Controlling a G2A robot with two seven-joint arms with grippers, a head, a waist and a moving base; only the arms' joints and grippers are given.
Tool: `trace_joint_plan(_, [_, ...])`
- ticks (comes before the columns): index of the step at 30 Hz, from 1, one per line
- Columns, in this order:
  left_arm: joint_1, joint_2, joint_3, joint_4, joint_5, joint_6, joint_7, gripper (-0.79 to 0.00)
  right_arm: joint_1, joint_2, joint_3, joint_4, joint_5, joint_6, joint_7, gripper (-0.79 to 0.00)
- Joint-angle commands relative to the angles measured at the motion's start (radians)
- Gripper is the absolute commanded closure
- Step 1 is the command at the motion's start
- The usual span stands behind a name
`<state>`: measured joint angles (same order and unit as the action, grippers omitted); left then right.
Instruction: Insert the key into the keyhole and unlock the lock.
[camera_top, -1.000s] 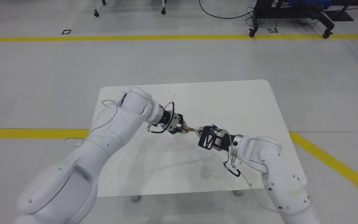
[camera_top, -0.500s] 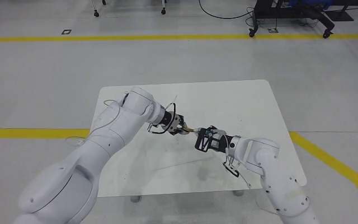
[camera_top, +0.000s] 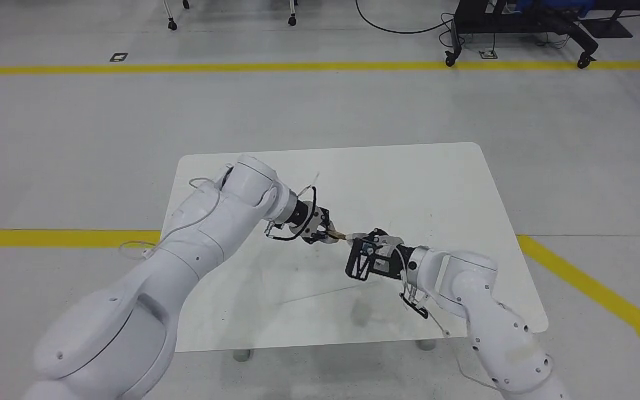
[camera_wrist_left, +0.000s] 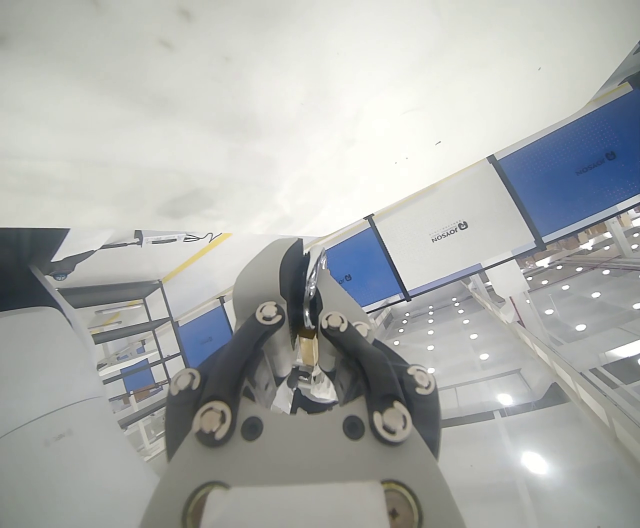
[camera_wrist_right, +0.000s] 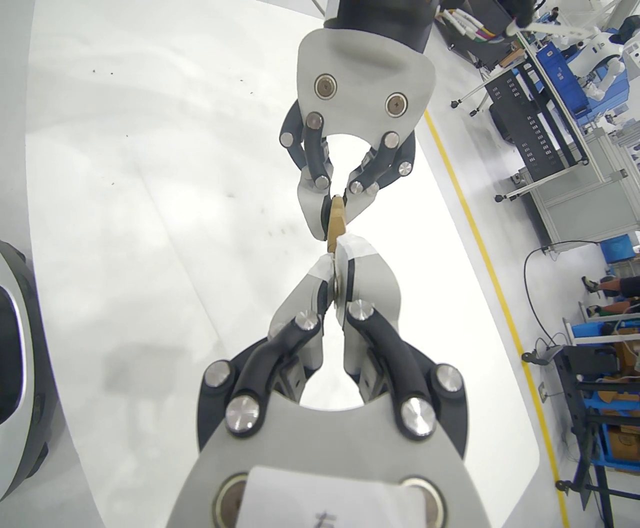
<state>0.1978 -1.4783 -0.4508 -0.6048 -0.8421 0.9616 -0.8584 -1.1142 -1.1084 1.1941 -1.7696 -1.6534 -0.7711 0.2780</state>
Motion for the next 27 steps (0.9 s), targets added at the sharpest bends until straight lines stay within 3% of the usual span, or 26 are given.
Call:
trace_joint_plan(1, [-0.003, 0.0, 0.006, 0.001, -0.004, 0.001, 0.001, 0.0, -0.003, 0.001, -0.003, -0.004, -0.013, 0.004, -0.004, 0.0])
trace_joint_plan(27, [-0.017, 0.0, 0.067, 0.012, -0.074, -0.014, -0.014, 0.0, -0.008, 0.001, -0.026, -0.009, -0.048, 0.076, 0.003, 0.0])
